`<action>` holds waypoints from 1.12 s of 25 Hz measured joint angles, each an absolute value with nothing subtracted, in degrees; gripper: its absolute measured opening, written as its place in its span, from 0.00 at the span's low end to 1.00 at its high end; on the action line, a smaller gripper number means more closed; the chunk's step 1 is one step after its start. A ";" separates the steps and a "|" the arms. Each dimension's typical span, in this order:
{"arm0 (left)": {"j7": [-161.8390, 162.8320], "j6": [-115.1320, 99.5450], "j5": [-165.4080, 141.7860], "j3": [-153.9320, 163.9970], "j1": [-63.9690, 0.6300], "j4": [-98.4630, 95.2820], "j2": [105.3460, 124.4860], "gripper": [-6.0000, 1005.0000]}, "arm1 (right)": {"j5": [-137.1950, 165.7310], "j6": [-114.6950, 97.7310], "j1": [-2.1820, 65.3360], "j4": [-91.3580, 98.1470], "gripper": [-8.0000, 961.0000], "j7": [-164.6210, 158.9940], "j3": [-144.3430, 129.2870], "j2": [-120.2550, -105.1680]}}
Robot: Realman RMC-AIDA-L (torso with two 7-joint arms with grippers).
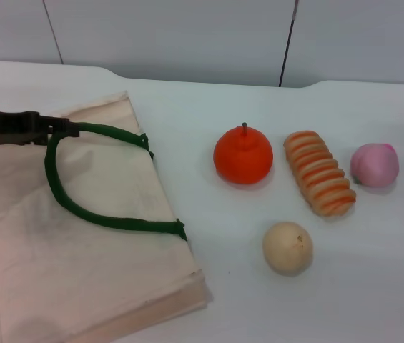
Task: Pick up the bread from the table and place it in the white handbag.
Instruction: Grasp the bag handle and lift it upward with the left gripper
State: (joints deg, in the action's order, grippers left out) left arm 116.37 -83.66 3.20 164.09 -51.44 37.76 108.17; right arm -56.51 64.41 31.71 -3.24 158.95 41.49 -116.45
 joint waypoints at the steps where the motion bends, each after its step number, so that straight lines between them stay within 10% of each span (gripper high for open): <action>1: 116.39 -82.98 3.08 164.09 -51.45 36.38 107.87 0.80 | -56.51 64.41 31.72 -3.25 0.92 158.94 41.49 -116.45; 19: 116.64 -81.36 1.56 164.09 -52.29 32.73 108.72 0.70 | -56.51 64.38 31.80 -3.17 0.92 158.90 41.49 -116.45; 28: 114.72 -82.71 4.34 164.02 -52.29 32.69 108.80 0.38 | -56.51 64.33 31.70 -3.10 0.92 158.90 41.48 -116.45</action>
State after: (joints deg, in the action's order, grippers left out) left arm 114.72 -82.71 4.34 164.02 -52.29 32.69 108.80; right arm -56.51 64.33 31.70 -3.10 158.90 41.48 -116.45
